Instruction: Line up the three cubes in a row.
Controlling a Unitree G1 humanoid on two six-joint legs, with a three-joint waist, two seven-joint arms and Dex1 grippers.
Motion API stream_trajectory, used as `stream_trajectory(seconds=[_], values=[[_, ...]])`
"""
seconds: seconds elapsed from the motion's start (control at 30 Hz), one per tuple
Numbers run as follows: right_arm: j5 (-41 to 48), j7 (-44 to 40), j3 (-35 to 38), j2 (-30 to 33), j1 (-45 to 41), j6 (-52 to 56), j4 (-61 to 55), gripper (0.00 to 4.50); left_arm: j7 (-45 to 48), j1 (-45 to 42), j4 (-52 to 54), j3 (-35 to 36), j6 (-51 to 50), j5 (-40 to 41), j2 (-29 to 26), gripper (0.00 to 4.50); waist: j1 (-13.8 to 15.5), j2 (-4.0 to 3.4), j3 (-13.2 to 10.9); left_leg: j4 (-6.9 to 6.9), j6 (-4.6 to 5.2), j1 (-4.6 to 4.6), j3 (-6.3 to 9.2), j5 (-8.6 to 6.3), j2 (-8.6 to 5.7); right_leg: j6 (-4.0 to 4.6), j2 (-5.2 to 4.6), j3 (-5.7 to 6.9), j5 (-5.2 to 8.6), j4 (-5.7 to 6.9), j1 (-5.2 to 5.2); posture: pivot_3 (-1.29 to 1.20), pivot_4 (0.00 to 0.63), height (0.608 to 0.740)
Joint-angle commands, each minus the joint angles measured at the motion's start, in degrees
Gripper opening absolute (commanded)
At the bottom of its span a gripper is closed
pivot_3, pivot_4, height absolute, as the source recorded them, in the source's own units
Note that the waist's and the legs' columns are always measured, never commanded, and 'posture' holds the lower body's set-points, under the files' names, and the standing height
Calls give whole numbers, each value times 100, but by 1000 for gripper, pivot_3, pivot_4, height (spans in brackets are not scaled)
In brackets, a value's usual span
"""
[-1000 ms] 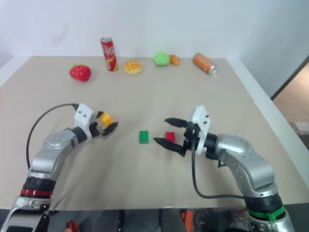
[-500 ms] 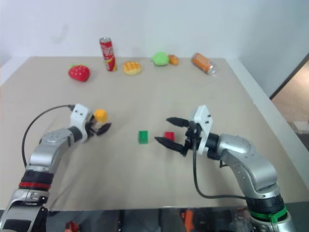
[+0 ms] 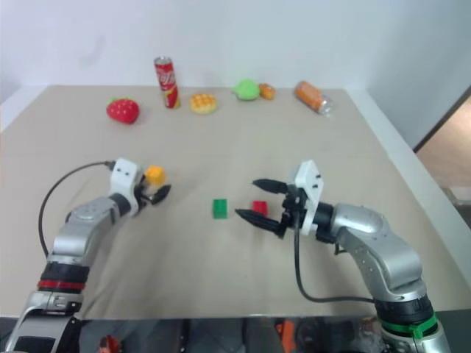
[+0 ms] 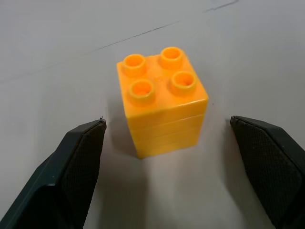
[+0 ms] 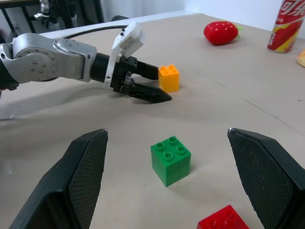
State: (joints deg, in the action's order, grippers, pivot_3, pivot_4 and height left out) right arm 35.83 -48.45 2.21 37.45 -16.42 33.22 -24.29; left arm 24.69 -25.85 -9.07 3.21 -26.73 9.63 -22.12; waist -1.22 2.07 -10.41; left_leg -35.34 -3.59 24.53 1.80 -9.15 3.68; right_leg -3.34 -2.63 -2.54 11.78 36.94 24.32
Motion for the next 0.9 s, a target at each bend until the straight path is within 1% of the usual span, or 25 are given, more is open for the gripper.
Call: stream_trajectory(seconds=[0.03, 0.07, 0.1, 0.17, 0.37, 0.4, 0.57, 0.63, 0.77, 0.9], values=[[37, -38, 58, 15, -107, -54, -90, 4184, -303, -157, -31, 58, -85, -62, 141, 4323, 4, 0, 0, 0, 0, 0, 0, 0, 0, 0, 0, 0, 0, 0, -1, 0, 150, 740], [36, -42, 59, 16, -107, -53, -90, 4184, -325, -169, -30, 51, -96, -68, 165, 4323, 4, 0, 0, -1, 0, 2, 1, 0, -1, 0, 0, 0, 0, 0, -1, 0, 150, 740], [31, -48, 57, 17, -113, -55, -82, 4184, -332, -184, -38, 45, -92, -69, 181, 4083, 1, 0, 0, -1, 0, 1, 1, 0, -1, 0, 0, -1, 0, 0, -1, 0, 150, 740], [20, -47, 54, 19, -123, -56, -77, 4184, -295, -187, -30, 48, -43, -42, 201, 3485, -3, 0, 0, -1, 0, 1, 0, 0, -1, 0, 0, -1, 0, 0, -1, 0, 150, 740], [-19, -53, 44, 25, -151, -73, -36, 4184, -244, -177, -39, 162, -15, 20, 190, 1448, -7, 0, 0, 2, -1, 3, 1, -1, -1, -1, 2, -1, 0, -1, 2, 0, 150, 740], [-21, -59, 43, 24, -159, -74, -22, 4184, -239, -177, -51, 182, -23, 29, 177, 1326, -7, 0, 0, 2, -1, 3, 0, -1, -1, -1, 2, -1, 0, -1, 2, 0, 150, 740], [-43, -95, 31, 31, -191, -101, 33, 4184, -67, -71, -37, 254, 56, 46, -6, 1334, -24, 0, 0, 2, -1, 3, 0, -1, -1, -1, 2, -1, 0, -1, 5, 0, 150, 740], [-53, -116, 23, 36, -206, -104, 60, 4184, 274, -10, -19, 298, 346, 152, -169, 1334, -36, -1, -1, 5, -1, 3, 0, -1, 0, 0, 3, -1, 0, -1, 8, 0, 150, 740], [-92, -226, 60, 102, -191, -118, 170, 4184, 1368, 178, -162, 258, 1337, 300, -652, 1334, -19, -1, -1, 11, -2, 11, 0, -1, 0, 3, 3, -1, 3, -1, 18, 0, 150, 740], [224, -574, 345, 377, -81, 28, 151, 4184, 3266, 531, -500, 179, 2674, 628, -1285, 1334, -13, -4, -3, 10, -8, 17, -4, -5, 0, 5, -1, -1, 7, -5, 24, 0, 150, 740]])
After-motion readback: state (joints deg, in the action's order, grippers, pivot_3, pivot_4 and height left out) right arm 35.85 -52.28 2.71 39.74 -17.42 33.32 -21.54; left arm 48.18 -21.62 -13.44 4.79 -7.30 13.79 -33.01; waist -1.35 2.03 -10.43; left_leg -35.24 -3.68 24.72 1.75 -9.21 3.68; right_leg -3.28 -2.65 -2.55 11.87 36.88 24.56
